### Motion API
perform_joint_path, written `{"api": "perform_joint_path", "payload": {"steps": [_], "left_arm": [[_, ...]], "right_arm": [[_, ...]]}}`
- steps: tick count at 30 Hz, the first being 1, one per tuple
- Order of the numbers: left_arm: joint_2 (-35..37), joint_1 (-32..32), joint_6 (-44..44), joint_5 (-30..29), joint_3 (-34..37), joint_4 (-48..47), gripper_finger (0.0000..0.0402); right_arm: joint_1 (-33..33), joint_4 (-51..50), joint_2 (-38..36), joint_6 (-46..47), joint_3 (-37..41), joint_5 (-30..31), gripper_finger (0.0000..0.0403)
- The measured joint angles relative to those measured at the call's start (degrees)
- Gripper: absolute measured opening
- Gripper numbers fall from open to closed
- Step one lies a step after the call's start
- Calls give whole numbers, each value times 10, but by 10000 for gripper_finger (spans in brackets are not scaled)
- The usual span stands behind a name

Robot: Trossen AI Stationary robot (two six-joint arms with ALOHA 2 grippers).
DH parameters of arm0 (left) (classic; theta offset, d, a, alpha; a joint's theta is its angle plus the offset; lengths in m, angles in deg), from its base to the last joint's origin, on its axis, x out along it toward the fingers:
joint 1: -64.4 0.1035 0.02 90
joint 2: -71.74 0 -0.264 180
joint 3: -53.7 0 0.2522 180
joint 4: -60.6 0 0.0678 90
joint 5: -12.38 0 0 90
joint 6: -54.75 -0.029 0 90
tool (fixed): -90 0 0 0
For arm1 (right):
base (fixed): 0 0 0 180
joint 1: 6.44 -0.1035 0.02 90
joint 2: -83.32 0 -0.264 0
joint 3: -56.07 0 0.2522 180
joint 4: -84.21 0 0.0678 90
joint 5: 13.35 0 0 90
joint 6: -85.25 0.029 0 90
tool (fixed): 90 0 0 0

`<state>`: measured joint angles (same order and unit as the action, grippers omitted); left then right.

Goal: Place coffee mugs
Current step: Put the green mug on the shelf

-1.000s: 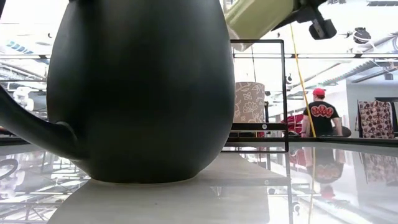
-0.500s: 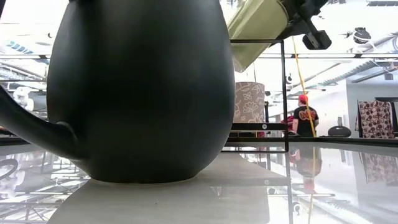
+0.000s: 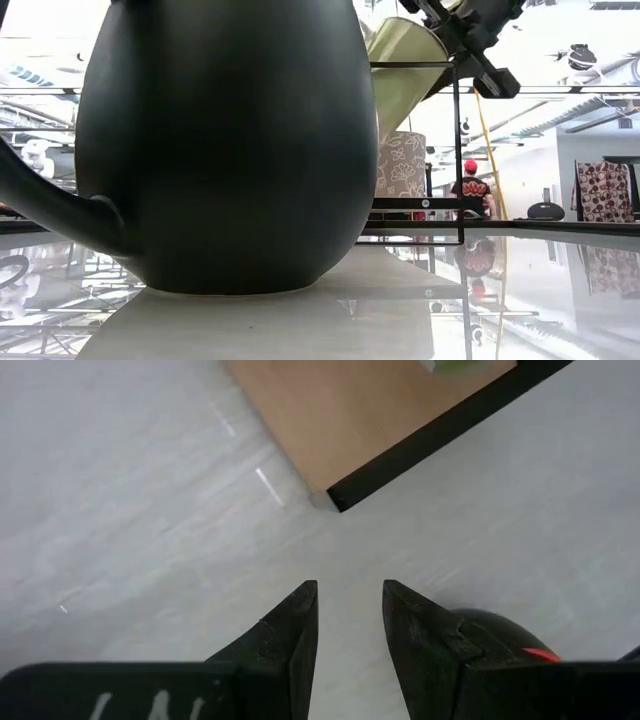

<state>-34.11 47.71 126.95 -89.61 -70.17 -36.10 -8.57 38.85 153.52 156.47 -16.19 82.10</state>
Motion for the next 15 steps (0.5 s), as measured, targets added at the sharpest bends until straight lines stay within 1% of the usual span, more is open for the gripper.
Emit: {"api": "perform_joint_path", "payload": {"steps": [5,15], "left_arm": [[0,0,18,0,0,0,118],[0,-1,33,14,0,0,118]], "right_arm": [[0,-6,5,-1,0,-7,20],[7,-53,6,5,0,-12,20]]}}
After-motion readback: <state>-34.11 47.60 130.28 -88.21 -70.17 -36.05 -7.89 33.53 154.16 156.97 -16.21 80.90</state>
